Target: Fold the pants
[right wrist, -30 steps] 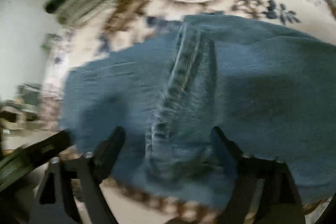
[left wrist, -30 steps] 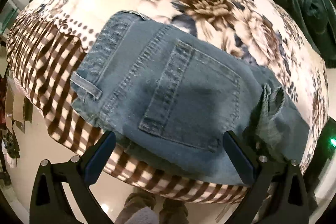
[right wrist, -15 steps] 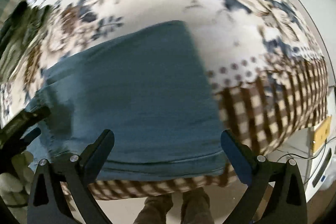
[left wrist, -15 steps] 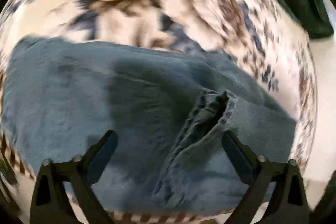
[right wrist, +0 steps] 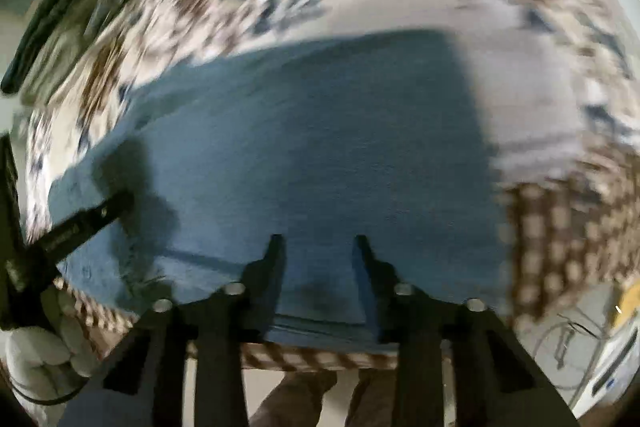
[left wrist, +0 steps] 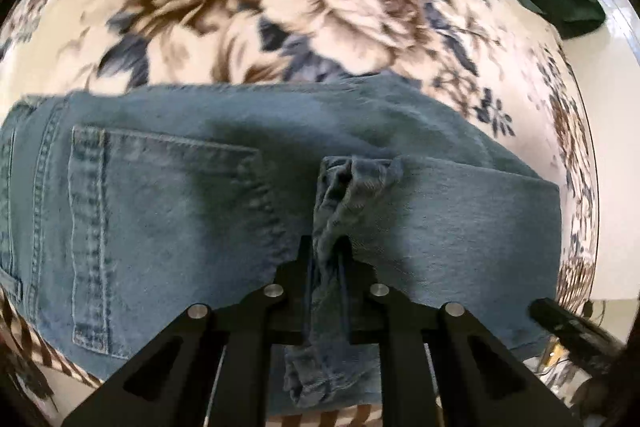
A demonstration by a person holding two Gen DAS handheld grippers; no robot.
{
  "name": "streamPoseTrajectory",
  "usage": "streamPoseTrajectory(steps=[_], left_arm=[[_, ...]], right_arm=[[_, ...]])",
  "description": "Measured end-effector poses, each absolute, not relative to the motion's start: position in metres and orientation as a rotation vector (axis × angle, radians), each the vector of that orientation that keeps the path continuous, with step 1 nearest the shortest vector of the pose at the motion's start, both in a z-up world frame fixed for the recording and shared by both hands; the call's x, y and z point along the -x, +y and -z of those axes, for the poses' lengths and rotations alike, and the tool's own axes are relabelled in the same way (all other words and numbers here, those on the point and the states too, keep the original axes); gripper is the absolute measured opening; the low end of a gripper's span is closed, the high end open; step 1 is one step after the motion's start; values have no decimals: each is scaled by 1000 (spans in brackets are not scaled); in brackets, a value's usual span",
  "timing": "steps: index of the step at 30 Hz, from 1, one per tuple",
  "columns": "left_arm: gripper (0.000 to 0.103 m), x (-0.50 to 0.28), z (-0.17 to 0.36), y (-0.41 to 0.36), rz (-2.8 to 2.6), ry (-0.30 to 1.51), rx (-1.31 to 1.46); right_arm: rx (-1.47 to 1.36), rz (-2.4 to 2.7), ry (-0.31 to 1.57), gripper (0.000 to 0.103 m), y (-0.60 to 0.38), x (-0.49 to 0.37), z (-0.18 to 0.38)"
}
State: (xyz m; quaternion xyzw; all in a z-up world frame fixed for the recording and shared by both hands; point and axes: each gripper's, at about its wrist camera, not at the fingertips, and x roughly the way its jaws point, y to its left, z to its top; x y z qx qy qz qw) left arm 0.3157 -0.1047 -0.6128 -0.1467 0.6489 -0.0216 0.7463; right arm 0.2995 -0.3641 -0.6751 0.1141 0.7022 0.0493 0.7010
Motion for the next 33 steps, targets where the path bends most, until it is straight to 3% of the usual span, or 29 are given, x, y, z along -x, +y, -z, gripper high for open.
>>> streamPoseTrajectory(steps=[3,7,9,16,17,18,20,25,30,31,33], left_arm=[[21,-314,604,-90,3,1437,400],[26,-296,560,-89,-12,1331,415],[37,-292,550,-105,44,1314,383],[41,-287,623,-158,148,1536,243],[41,-284,627,-156,150,1536,248],[41,-279,628,-153,162,1524,255],[41,-268,626,-150,191,1491,252],[41,-260,623,-142,194,1473,283],[48,-266,620,-138,188,1496,324],[50,-267,617,-138,194,1496,334],[62,-265,605,-135,206,1484,369]], right_arm=[[-222,-174,1662,26,-343,-297,701],[-126,-249,1688,26,-330,-271,700],[-136,-254,1721,26,-333,-264,704],[-287,-217,1690,26,-356,-265,675],[-289,-204,1660,31,-359,-266,666],[-277,-178,1617,48,-363,-268,657],[-160,-77,1568,72,-369,-271,651],[-36,80,1662,71,-386,-262,694],[-13,99,1647,72,-379,-265,684],[-26,111,1644,76,-379,-267,679],[-33,129,1623,99,-373,-265,667]])
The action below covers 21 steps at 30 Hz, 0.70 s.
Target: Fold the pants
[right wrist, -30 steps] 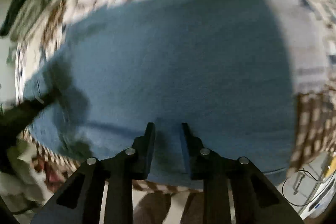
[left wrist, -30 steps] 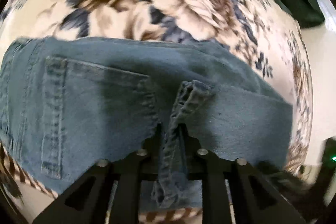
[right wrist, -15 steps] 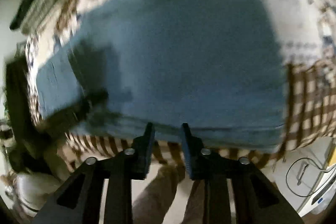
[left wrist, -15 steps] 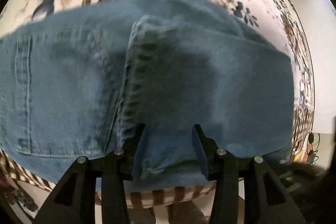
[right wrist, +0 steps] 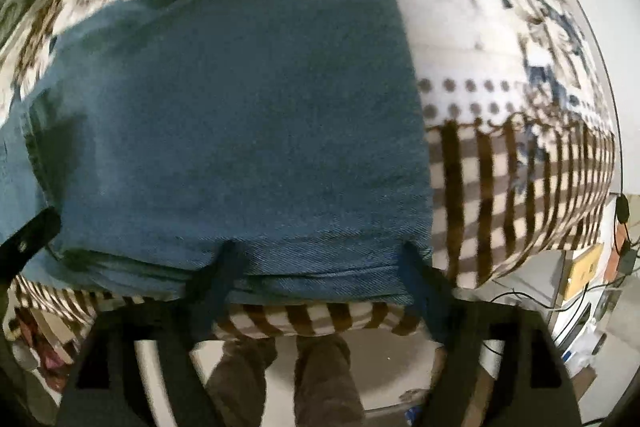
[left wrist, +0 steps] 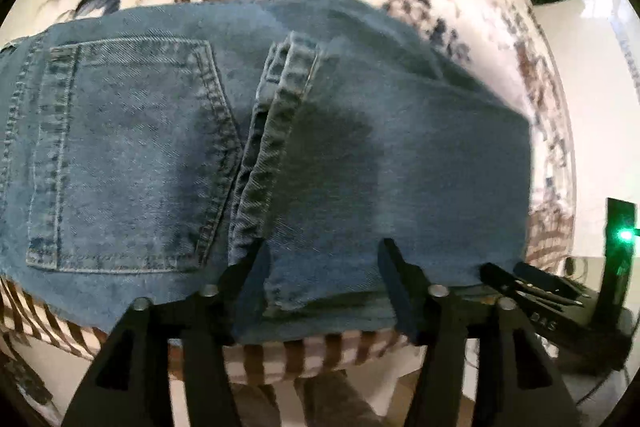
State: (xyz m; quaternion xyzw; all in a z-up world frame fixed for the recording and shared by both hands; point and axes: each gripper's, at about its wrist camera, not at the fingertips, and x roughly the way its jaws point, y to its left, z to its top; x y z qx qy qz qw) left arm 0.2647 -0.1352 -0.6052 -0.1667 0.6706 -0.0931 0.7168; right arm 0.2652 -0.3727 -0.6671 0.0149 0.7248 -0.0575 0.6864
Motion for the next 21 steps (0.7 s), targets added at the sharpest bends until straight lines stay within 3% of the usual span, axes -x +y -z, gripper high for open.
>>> streamPoseTrajectory(steps=[3,12,20,21], left_arm=[[74,-258,585,-119,198,1438,420],[74,-203,551,-11,-154,1339,565],[74,-138,599,100,-479,1239,1013],[74,-136,606,108,-493,1214,1068]], right_arm=[[27,153,1589,101,-365,-266,651],[29,84,1560,101,-305,-262,622],[65,-8,1574,100,-259,-269,632],[57,-16,1554,92,-255,-269,630]])
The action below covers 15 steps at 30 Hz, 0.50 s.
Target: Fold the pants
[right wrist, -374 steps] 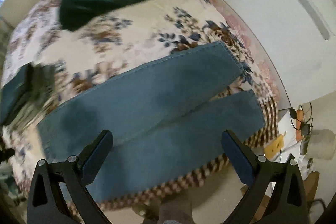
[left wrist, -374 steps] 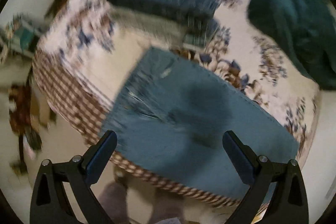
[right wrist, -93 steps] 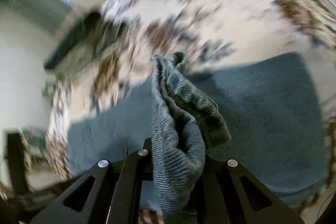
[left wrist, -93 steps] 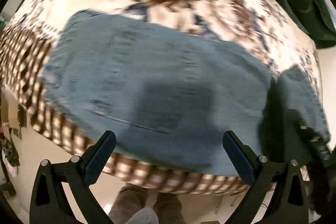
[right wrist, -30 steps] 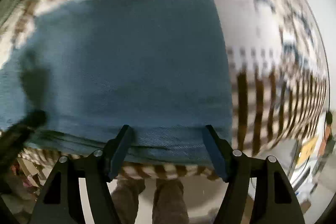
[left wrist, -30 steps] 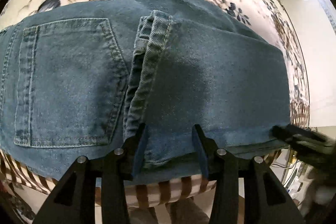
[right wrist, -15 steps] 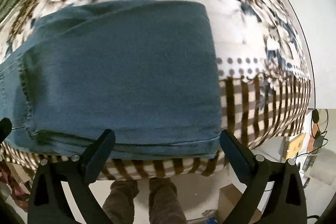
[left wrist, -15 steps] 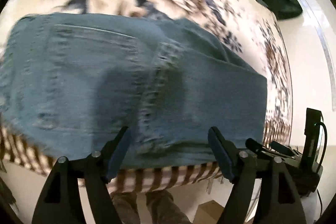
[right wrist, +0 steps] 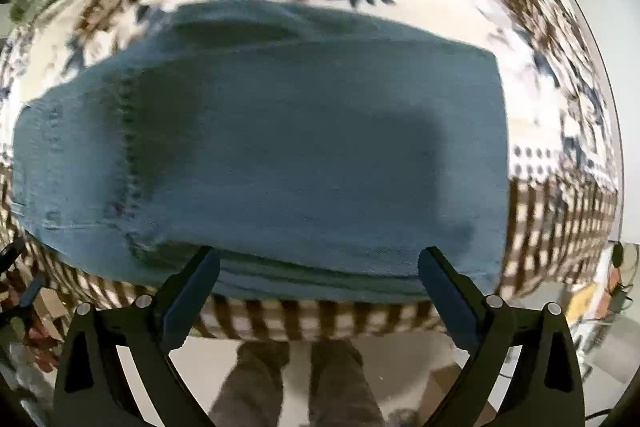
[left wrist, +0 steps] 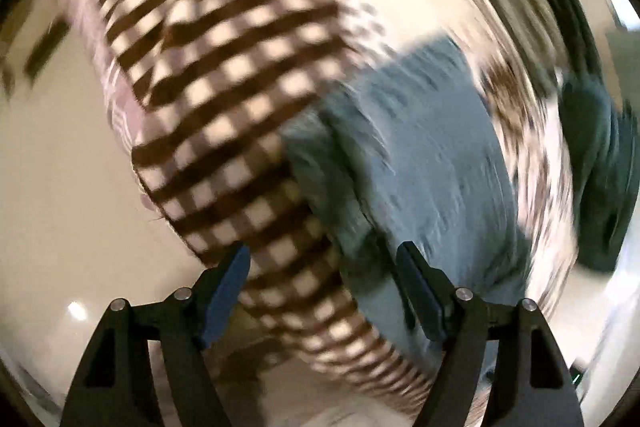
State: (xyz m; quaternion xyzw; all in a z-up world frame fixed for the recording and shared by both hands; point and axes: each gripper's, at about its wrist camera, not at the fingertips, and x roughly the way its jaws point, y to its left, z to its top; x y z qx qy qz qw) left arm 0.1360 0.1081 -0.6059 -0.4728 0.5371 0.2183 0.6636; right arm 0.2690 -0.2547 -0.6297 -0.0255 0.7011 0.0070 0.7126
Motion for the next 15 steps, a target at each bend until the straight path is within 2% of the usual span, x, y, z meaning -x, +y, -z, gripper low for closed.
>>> streamPoseTrajectory(steps=[1,2,7,13,14,15], left_arm=[[73,-137,611,113,-496,1194,1113],[72,-138,616,120,-488,1169,1171],[72,-153,630,138,-493,1103,1313],[71,-172,621,144,-563,1045,1243],[63,-177,625,143,-569,1041,1230],[48,-176,628,142,-577,1041,1210]], right_arm=[[50,-18,1535,83,-251,-269,627],[52,-15,1532,68,-247,-270,627],[35,3,1541,68,-237,-275,629],[46,1,1554,68,-243,-281,643],[47,3,1557,68,-243,-281,645],[46,5,1562,68,-243,-281,647]])
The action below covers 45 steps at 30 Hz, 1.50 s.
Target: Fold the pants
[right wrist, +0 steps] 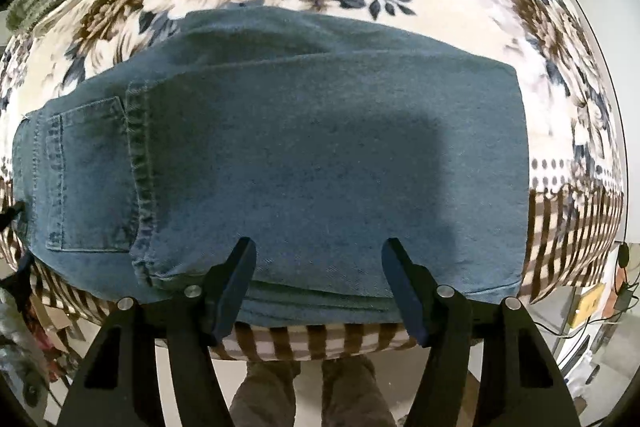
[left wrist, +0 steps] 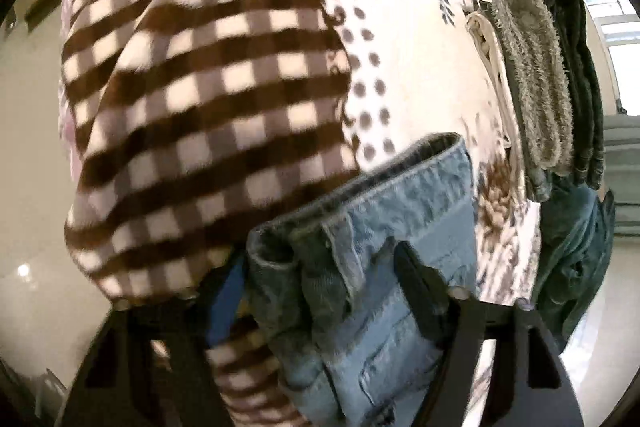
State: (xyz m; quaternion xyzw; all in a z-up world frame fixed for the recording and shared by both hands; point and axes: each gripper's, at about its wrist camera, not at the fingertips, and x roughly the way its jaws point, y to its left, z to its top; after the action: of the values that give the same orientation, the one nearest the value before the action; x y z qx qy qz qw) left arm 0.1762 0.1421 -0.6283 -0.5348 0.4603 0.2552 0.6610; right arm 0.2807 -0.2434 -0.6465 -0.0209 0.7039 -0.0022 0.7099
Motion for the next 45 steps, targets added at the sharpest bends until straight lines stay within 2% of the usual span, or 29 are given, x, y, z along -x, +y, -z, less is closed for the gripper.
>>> streamPoseTrajectory(steps=[3,6,11,14,16,18,20,26,28,30,36,39,45], left_arm=[[29,-174,626,135,-570,1008,1147],[26,-163,609,125,-522,960,1086],[26,-142,604,122,-494,971,1088],[31,-137,619,131,-473,966,1217],[40,-135,629,139,-472,979,1314],[57,-133,628,139,-469,969,1332],[68,-135,630,134,-466,967,1326],[69,-163,659,126,-485,1008,1347],[63,-170,651,125,-509,981,1304],[33,-176,633,121,-510,937,1218],[24,-191,565,90,-414,841,968],[24,-201,524,61,-346,794,891],[24,-232,444,-53,-98,759,723]], right_arm=[[41,7,1574,68,-247,-277,652],[38,11,1586,68,-253,-274,657],[7,29,1607,68,-270,-272,664],[-15,33,1619,68,-281,-273,666],[-23,33,1615,68,-287,-275,666],[-25,34,1614,68,-291,-276,667],[-30,34,1619,68,-295,-278,668],[-25,33,1624,68,-306,-288,671],[-19,42,1622,68,-306,-289,674],[-24,51,1617,68,-310,-286,679],[-87,48,1582,68,-337,-287,682],[-136,25,1590,68,-361,-283,681],[-172,36,1543,68,-425,-277,653]])
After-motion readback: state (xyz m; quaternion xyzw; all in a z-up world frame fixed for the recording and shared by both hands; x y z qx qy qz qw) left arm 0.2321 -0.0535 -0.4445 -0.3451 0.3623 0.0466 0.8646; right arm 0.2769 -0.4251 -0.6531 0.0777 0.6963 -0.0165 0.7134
